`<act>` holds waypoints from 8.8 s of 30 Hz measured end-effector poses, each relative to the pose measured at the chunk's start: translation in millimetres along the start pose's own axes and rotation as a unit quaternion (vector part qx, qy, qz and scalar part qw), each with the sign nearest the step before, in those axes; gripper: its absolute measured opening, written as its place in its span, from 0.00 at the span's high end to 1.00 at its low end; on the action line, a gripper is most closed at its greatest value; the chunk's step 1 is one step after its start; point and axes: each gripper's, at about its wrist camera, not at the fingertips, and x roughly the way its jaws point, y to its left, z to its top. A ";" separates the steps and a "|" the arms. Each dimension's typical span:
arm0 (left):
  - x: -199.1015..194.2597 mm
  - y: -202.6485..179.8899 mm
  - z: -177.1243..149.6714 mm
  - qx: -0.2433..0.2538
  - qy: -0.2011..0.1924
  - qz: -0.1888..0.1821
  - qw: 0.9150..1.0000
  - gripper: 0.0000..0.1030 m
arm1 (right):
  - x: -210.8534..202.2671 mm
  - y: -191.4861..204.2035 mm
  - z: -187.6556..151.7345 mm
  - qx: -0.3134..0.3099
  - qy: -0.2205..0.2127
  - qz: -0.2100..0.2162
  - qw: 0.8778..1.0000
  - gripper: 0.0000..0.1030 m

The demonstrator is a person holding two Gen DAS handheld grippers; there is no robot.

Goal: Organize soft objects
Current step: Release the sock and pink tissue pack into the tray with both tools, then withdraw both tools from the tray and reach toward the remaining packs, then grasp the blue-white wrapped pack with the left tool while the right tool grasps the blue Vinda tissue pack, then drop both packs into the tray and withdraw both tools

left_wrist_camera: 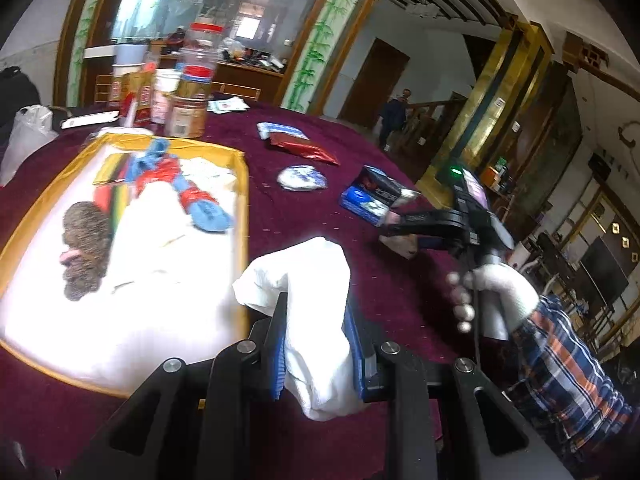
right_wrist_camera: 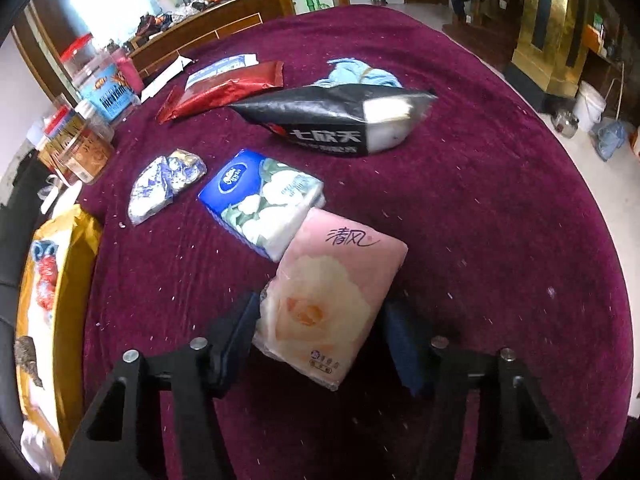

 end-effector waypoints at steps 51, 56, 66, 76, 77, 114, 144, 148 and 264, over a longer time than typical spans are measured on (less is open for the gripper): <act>-65.9 152.4 45.8 -0.100 -0.103 0.236 0.961 0.31 | -6.8 327.3 -132.2 -0.359 0.090 0.156 0.916 0.41; -62.6 143.2 42.0 -0.097 -0.100 0.243 0.960 0.27 | -1.6 328.6 -126.6 -0.359 0.070 0.168 0.915 0.40; -61.4 106.0 31.9 -0.054 -0.115 0.324 0.937 0.11 | -66.2 260.6 -117.5 -0.302 -0.016 0.237 0.923 0.24; -48.3 49.6 28.7 0.013 -0.108 0.352 0.930 0.07 | -79.3 171.3 -109.2 -0.229 -0.041 0.226 0.946 0.19; -46.4 43.5 28.3 0.020 -0.106 0.352 0.930 0.07 | -79.9 161.5 -108.0 -0.221 -0.043 0.226 0.948 0.19; 48.3 -42.2 33.6 0.080 0.017 0.210 0.974 0.06 | -86.4 -42.7 -20.2 -0.013 -0.137 0.169 0.976 0.16; 229.0 -57.2 63.3 0.046 0.127 0.164 0.977 0.01 | 16.3 -23.4 12.7 -0.089 -0.006 -0.069 0.994 0.07; 238.5 -61.5 62.9 0.072 0.121 0.189 0.972 0.01 | 20.5 -19.7 12.3 -0.077 -0.020 -0.080 0.994 0.00; 57.2 -56.9 33.2 0.127 0.005 0.273 0.954 0.08 | -41.7 -5.4 -33.9 -0.117 -0.035 0.084 0.989 0.17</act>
